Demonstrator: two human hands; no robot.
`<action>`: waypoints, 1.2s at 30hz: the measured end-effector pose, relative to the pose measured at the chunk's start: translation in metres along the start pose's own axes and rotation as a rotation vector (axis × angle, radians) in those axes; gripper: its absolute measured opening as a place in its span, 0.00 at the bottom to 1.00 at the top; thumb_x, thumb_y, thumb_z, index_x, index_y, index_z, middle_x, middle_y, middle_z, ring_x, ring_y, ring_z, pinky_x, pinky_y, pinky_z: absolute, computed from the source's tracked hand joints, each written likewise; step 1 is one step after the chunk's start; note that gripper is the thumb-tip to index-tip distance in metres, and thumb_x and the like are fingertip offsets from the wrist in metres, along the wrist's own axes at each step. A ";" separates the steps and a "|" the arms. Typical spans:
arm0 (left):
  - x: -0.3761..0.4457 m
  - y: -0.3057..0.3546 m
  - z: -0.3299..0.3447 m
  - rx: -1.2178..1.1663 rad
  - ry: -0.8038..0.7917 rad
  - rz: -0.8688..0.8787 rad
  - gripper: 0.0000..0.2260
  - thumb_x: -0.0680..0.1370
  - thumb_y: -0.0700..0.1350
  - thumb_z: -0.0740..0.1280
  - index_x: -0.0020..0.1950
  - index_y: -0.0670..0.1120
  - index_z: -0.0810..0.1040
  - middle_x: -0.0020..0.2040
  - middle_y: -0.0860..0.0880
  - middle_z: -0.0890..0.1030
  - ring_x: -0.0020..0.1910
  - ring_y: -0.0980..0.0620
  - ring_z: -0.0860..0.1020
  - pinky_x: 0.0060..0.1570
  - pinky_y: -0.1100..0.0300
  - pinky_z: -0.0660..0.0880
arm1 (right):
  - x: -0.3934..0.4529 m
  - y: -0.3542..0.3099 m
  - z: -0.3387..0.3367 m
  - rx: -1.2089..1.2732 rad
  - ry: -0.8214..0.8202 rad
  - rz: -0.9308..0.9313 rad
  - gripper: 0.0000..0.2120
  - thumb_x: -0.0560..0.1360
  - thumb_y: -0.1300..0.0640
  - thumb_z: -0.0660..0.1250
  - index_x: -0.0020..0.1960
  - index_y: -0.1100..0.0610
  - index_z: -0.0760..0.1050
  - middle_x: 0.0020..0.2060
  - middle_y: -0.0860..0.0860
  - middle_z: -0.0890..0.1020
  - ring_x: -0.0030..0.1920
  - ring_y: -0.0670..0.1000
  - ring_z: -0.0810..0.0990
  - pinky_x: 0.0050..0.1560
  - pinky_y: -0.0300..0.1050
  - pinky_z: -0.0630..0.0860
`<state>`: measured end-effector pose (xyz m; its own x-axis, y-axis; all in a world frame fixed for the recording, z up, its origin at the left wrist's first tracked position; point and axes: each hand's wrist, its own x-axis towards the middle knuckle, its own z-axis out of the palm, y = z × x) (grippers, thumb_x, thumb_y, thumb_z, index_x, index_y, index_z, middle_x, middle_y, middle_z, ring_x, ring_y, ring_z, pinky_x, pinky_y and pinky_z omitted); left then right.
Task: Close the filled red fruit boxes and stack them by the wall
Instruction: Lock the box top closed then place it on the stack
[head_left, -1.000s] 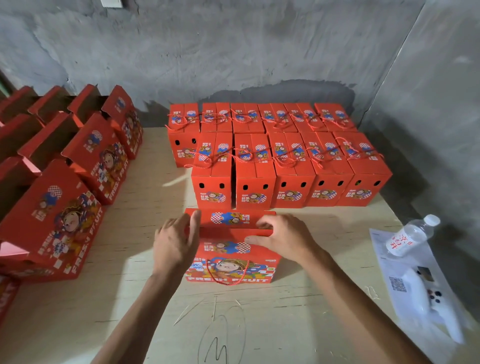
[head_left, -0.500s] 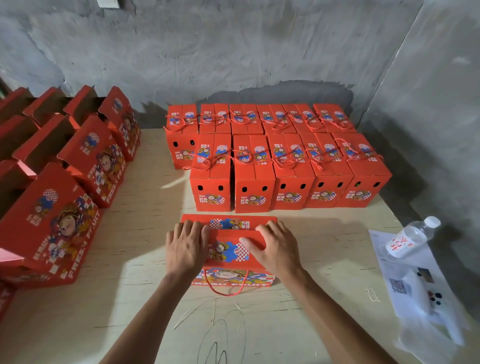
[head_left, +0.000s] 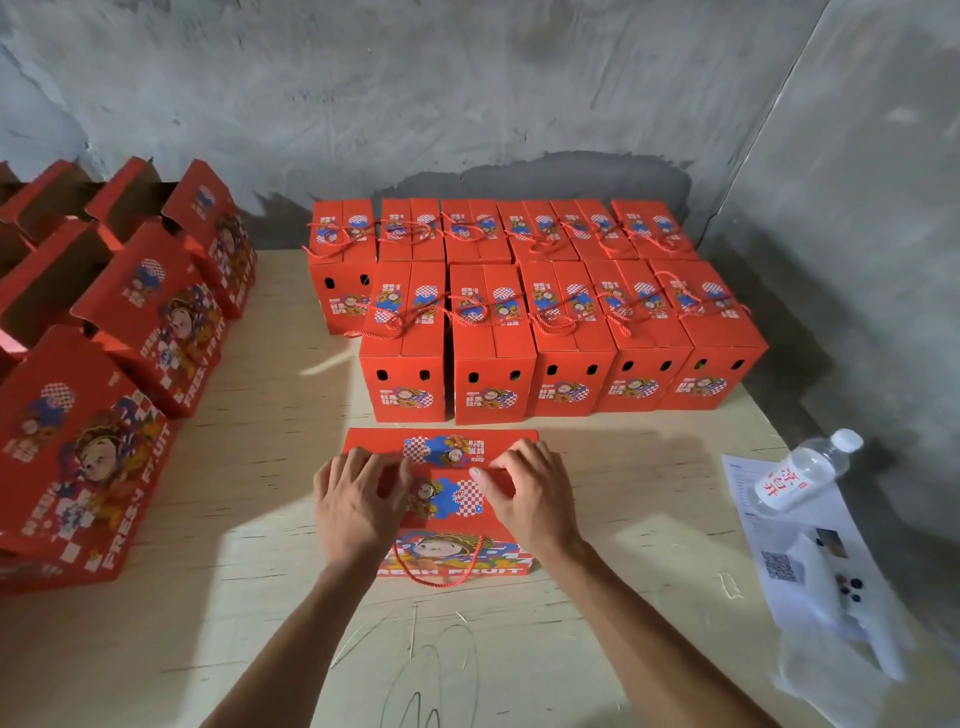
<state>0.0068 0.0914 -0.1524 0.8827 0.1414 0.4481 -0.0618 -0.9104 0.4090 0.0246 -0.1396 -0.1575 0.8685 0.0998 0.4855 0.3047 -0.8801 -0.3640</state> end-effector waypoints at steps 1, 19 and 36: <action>0.000 0.000 0.000 -0.008 0.004 -0.008 0.14 0.80 0.58 0.66 0.47 0.50 0.83 0.48 0.51 0.81 0.48 0.46 0.77 0.58 0.49 0.69 | 0.000 0.001 0.001 0.016 -0.003 0.005 0.18 0.80 0.38 0.66 0.44 0.52 0.79 0.43 0.45 0.80 0.47 0.45 0.74 0.49 0.36 0.66; 0.028 0.015 0.000 0.162 -0.437 -0.022 0.24 0.85 0.55 0.46 0.78 0.50 0.63 0.82 0.50 0.61 0.82 0.48 0.55 0.78 0.38 0.52 | 0.020 -0.015 -0.006 -0.251 -0.458 0.112 0.31 0.80 0.38 0.39 0.80 0.45 0.58 0.81 0.51 0.60 0.81 0.57 0.56 0.78 0.71 0.45; 0.039 0.028 0.022 0.297 -0.501 -0.069 0.30 0.83 0.65 0.44 0.80 0.51 0.59 0.81 0.49 0.61 0.82 0.46 0.53 0.71 0.30 0.54 | 0.040 -0.017 0.016 -0.316 -0.369 0.087 0.29 0.83 0.36 0.43 0.66 0.54 0.72 0.57 0.53 0.79 0.59 0.56 0.73 0.70 0.57 0.64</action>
<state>0.0496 0.0624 -0.1410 0.9971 0.0689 -0.0314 0.0728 -0.9858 0.1510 0.0600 -0.1136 -0.1448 0.9834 0.1267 0.1296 0.1405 -0.9846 -0.1040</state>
